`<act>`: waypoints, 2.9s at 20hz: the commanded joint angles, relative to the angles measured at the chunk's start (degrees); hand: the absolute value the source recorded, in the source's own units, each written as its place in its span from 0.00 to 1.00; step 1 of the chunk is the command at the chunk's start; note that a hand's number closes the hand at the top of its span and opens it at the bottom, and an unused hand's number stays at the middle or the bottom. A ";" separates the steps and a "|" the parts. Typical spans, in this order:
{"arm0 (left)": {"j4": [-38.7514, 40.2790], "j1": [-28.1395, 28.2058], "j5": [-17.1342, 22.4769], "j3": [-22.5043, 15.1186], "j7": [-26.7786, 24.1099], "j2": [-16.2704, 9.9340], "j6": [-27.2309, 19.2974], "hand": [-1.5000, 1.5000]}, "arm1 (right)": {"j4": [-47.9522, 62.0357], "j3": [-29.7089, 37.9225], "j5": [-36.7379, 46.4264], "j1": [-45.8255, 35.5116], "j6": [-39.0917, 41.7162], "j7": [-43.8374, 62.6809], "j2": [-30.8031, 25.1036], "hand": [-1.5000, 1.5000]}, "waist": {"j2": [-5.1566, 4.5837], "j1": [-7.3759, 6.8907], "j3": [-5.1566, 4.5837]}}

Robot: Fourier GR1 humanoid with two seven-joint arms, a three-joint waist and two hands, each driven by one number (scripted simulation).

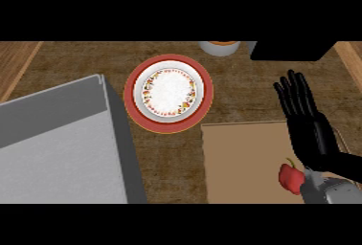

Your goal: Pick the bell pepper from the tray and place it in the plate

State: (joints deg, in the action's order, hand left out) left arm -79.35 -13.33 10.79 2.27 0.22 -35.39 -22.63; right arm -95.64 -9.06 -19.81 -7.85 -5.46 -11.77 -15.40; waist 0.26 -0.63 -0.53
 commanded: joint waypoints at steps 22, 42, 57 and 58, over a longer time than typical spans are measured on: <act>-2.88 10.12 2.40 -7.27 9.18 12.01 6.22 0.50 | 0.65 3.50 19.46 20.83 -2.66 -20.12 -10.50 0.00 | -0.65 4.73 0.61; -4.52 9.51 -1.62 -9.22 9.78 15.69 7.11 0.50 | -3.03 -0.57 41.80 25.24 1.64 5.23 -28.37 0.00 | -0.93 1.77 0.22; -3.67 9.40 -2.81 -11.91 10.52 16.78 5.87 0.50 | -6.02 -6.12 45.56 21.00 6.93 17.18 -26.45 0.00 | -0.53 0.97 0.39; -3.80 8.83 -2.09 -11.37 10.41 16.84 5.91 0.50 | -5.66 -6.46 45.95 19.22 6.81 18.69 -25.28 0.00 | -0.62 0.40 0.39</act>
State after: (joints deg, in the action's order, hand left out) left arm -85.64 -9.37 4.75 -3.12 8.01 -27.48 -19.16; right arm -100.90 -14.39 25.24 13.12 0.46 4.45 -41.61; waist 0.76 0.05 1.31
